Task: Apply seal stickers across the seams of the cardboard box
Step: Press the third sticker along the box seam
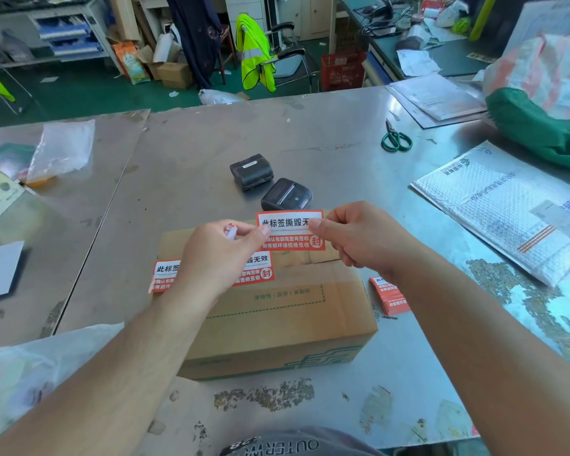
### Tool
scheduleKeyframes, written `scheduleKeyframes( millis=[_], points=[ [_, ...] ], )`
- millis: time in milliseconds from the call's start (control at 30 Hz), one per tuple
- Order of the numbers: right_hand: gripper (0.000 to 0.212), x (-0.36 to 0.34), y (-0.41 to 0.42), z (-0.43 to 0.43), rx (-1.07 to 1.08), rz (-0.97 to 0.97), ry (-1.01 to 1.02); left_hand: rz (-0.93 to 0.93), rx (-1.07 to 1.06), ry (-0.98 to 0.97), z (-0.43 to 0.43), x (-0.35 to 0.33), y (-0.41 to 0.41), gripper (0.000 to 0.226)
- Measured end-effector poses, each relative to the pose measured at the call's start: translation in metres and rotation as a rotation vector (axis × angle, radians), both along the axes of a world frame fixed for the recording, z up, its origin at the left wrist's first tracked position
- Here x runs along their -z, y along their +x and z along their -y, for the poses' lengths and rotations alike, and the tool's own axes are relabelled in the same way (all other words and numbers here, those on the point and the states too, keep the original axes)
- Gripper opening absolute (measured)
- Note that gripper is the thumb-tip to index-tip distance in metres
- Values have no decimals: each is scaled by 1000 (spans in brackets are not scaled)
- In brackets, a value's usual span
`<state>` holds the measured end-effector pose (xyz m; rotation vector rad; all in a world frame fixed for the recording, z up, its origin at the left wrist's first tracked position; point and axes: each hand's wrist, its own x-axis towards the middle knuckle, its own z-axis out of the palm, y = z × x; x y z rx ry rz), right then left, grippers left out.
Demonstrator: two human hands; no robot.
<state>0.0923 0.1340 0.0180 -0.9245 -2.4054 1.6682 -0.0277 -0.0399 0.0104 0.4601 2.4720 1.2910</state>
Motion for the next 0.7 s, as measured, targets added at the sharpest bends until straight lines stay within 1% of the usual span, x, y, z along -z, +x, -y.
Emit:
scheduleKeyframes(
  millis=[67, 133, 200, 400, 533, 600, 700],
  points=[
    [31, -1, -1, 0, 5, -8, 1, 75, 11, 31, -1, -1, -1, 16],
    [31, -1, -1, -2, 3, -9, -15, 153, 13, 40, -1, -2, -2, 18],
    [31, -1, -1, -3, -5, -12, -45, 182, 8, 39, 0, -2, -4, 21],
    [32, -2, -1, -5, -25, 37, -90, 199, 31, 22, 0, -2, -8, 23],
    [32, 0, -1, -5, -19, 92, -92, 198, 69, 1, -1, 1, -5, 32],
    [30, 2, -2, -4, -23, 131, -60, 181, 73, -5, -1, 4, -5, 34],
    [31, 4, -3, -4, -18, 222, 31, 157, 93, -63, -1, 9, -5, 31]
  ],
)
